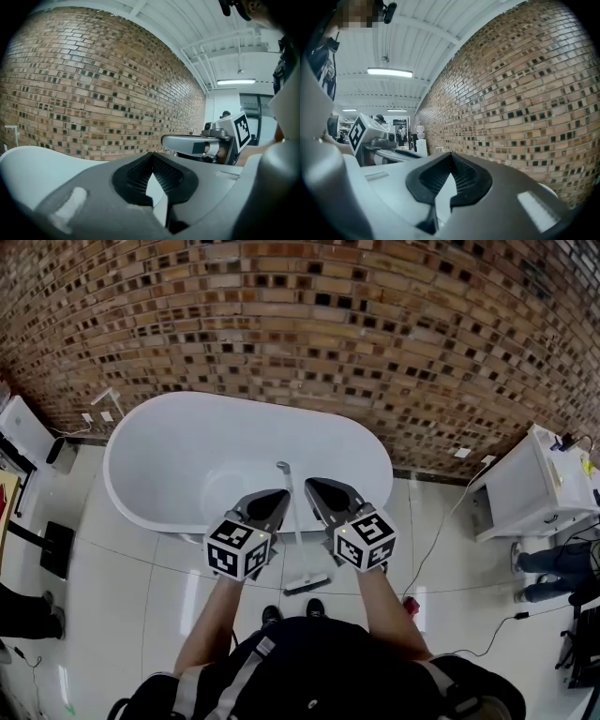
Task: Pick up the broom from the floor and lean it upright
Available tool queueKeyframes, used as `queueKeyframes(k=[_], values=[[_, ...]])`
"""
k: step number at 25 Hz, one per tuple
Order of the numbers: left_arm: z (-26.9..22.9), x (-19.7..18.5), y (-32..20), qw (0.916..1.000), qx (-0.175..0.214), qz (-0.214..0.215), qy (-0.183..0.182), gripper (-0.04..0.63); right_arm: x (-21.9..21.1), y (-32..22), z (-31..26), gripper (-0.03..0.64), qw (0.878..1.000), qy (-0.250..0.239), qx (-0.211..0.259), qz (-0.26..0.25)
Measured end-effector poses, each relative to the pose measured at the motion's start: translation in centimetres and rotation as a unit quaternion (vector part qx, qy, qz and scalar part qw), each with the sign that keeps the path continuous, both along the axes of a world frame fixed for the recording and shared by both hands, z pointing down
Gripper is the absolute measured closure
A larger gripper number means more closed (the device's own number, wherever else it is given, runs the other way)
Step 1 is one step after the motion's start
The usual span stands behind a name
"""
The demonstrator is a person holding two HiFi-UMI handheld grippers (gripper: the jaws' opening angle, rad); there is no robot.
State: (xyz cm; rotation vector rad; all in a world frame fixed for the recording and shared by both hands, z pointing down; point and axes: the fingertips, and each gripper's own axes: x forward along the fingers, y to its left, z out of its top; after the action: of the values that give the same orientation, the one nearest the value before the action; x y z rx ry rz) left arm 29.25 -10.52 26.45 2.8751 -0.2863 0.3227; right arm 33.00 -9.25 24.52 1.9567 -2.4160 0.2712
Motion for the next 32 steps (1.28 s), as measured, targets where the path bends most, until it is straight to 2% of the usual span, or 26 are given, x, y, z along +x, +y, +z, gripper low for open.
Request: queueKeyframes(k=[6, 32], values=[[-1.3, 0.1, 0.1, 0.9999, 0.005, -0.002, 0.011, 0.595, -0.1, 0.2, -1.9, 0.612, 1.000, 0.000, 0.017, -0.008], [-1.6, 0.8, 0.4, 0.9998, 0.002, 0.000, 0.019, 0.595, 0.6, 0.4, -2.5, 0.612, 1.000, -0.004, 0.027, -0.014]])
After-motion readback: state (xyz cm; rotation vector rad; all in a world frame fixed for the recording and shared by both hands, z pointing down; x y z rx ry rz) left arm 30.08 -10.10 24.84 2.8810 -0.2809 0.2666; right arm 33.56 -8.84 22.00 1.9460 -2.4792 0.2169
